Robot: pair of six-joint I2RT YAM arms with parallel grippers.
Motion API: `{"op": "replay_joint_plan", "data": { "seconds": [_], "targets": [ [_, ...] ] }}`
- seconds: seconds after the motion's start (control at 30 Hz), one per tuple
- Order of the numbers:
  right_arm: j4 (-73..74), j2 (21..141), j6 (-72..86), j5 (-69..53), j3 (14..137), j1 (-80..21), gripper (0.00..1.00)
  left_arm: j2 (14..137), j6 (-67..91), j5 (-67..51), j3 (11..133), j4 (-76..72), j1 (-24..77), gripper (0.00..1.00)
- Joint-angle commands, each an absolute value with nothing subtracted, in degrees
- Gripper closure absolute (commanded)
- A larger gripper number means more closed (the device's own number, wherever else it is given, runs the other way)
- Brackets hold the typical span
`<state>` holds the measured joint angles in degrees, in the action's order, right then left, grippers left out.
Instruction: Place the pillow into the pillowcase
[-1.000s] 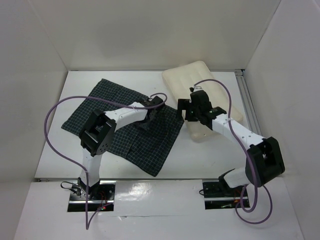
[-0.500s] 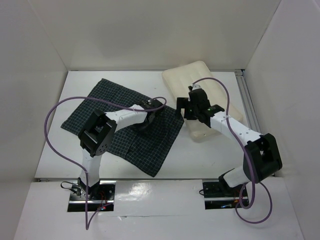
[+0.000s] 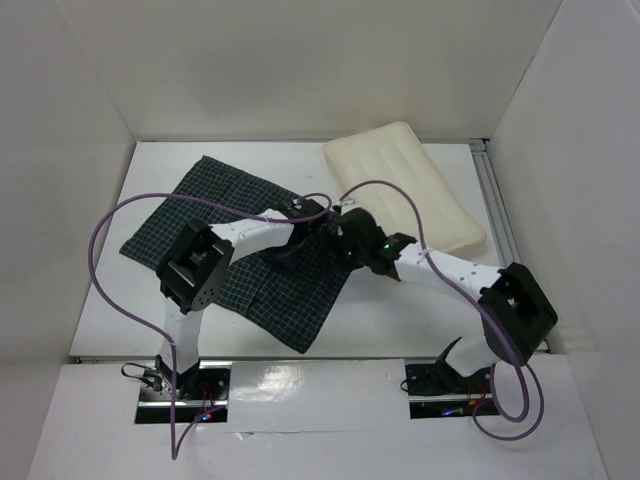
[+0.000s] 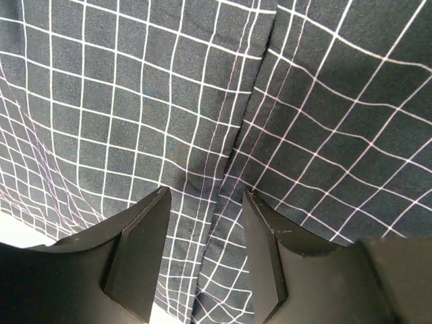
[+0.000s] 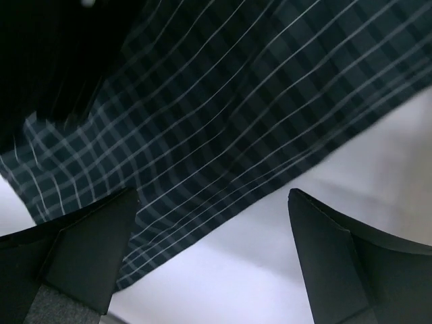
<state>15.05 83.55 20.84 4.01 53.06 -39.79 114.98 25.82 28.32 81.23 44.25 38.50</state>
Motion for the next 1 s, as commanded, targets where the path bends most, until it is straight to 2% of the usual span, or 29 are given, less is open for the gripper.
{"op": "replay_joint_plan", "data": {
  "seconds": [0.0, 0.1, 0.2, 0.27, 0.33, 0.4, 0.43, 0.5, 0.53, 0.63, 0.77, 0.87, 0.97],
  "targets": [
    [13.0, 87.2, 25.3, 7.2, 51.7, -44.9, 0.0, 114.6, 26.8, 26.7, 81.5, 44.9, 38.3, 0.4],
    [11.3, 88.5, 29.7, 8.8, 49.8, -46.0, 0.0, 114.6, 26.8, 25.0, 81.5, 44.9, 37.2, 0.4],
    [7.1, 89.6, 31.9, 7.4, 48.0, -46.1, 0.05, 113.4, 26.2, 21.6, 80.9, 43.6, 36.6, 0.4],
    [4.1, 91.9, 32.7, 6.7, 48.0, -46.1, 0.1, 112.5, 25.7, 19.5, 80.3, 42.8, 35.1, 0.4],
    [2.4, 93.9, 33.2, 6.0, 48.0, -46.1, 0.21, 111.7, 25.7, 18.9, 79.8, 42.8, 34.5, 0.4],
    [0.2, 95.0, 33.2, 5.4, 48.0, -46.1, 0.37, 111.1, 25.0, 18.9, 79.8, 42.8, 34.5, 0.39],
    [-1.0, 95.8, 33.2, 5.4, 47.5, -46.1, 0.61, 111.1, 24.4, 18.9, 79.8, 42.8, 34.5, 0.38],
    [-1.0, 96.4, 33.8, 5.4, 47.5, -46.1, 0.9, 111.1, 24.4, 18.9, 79.3, 42.8, 34.5, 0.36],
    [-1.0, 96.4, 33.8, 6.1, 47.5, -46.1, 1.0, 111.1, 23.9, 19.4, 79.3, 42.8, 34.5, 0.34],
    [-0.3, 95.5, 33.8, 7.9, 45.5, -46.1, 1.0, 111.6, 23.9, 21.3, 78.8, 43.3, 34.5, 0.27],
    [2.5, 91.7, 33.8, 10.4, 44.0, -46.1, 1.0, 112.9, 24.4, 22.1, 78.7, 43.3, 34.5, 0.28],
    [4.7, 89.5, 33.8, 11.9, 42.5, -45.5, 1.0, 113.6, 25.0, 22.8, 78.7, 43.3, 34.5, 0.37],
    [5.3, 87.8, 33.8, 12.4, 40.9, -44.4, 1.0, 114.1, 25.0, 22.8, 78.7, 43.3, 34.5, 0.54]
  ]
}}
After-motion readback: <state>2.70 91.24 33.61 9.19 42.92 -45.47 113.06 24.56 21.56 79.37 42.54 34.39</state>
